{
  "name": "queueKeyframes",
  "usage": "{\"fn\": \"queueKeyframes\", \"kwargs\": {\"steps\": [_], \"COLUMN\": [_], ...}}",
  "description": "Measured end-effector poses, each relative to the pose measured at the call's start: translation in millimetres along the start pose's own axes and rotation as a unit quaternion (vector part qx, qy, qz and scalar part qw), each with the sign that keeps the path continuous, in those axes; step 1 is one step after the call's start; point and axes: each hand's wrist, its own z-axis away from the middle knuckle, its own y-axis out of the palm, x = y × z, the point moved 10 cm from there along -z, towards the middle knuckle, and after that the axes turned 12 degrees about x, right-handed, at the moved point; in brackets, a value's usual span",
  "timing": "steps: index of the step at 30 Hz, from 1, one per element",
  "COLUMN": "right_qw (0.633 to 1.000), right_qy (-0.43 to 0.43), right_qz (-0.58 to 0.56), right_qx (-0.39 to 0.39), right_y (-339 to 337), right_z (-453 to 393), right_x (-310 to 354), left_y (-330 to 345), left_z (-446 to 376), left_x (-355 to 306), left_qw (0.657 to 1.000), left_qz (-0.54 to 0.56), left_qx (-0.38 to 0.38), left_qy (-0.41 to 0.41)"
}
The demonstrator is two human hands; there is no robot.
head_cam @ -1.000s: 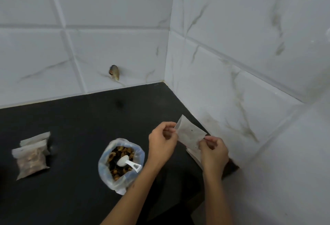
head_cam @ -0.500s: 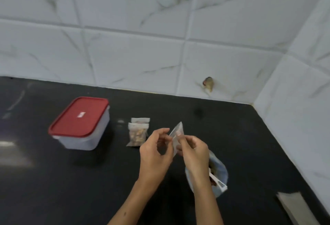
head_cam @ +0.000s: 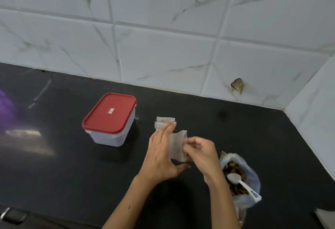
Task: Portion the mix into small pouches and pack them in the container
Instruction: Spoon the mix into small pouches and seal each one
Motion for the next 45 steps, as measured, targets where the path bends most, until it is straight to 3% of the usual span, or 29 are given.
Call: {"fn": "queueKeyframes", "kwargs": {"steps": [3,8,11,14,25,28,30,33,36,38,41,45], "right_qw": [0.999,0.987,0.960,0.930,0.949,0.974,0.974,0.922,0.880,0.876,0.882,0.903], "right_qy": [-0.006,-0.068,-0.073,-0.037,-0.026,-0.025,-0.011,0.114,0.327,0.391,0.379,0.300], "right_qz": [0.033,0.144,0.263,0.366,0.310,0.225,0.204,0.283,0.263,0.201,0.186,0.218], "right_qx": [0.035,-0.027,-0.054,-0.023,0.045,0.000,-0.094,-0.239,-0.225,-0.197,-0.209,-0.217], "right_y": [7.4,-8.3,-11.8,-7.1,-11.0,-36.8,-75.2,-137.9,-166.8,-168.4,-171.7,-167.6], "right_z": [1.7,6.7,11.0,9.9,18.5,31.4,45.5,72.7,93.6,97.8,93.1,82.9], "right_x": [5.0,18.3,26.1,26.0,20.2,20.0,16.2,-9.1,-69.1,-102.3,-114.3,-91.6], "left_y": [3.9,12.4,15.6,17.4,40.2,53.7,61.8,75.7,91.6,102.4,114.7,122.5], "left_z": [-4.1,-10.7,-14.1,-17.3,-27.8,-33.4,-34.1,-31.0,-25.8,-23.9,-21.5,-15.6], "left_x": [1.3,3.4,3.3,-4.8,-18.0,-18.6,-21.9,-25.7,-25.9,-24.5,-23.0,-23.3], "left_qw": [1.000,0.998,0.997,0.996,0.993,0.990,0.987,0.974,0.960,0.955,0.948,0.941], "left_qz": [-0.006,0.058,0.076,0.068,0.117,0.143,0.161,0.216,0.255,0.257,0.260,0.256], "left_qx": [-0.009,-0.006,-0.025,-0.040,-0.006,0.014,0.019,0.046,0.072,0.088,0.102,0.114], "left_qy": [0.008,0.005,0.013,0.036,0.032,0.005,-0.013,-0.053,-0.094,-0.117,-0.152,-0.190]}}
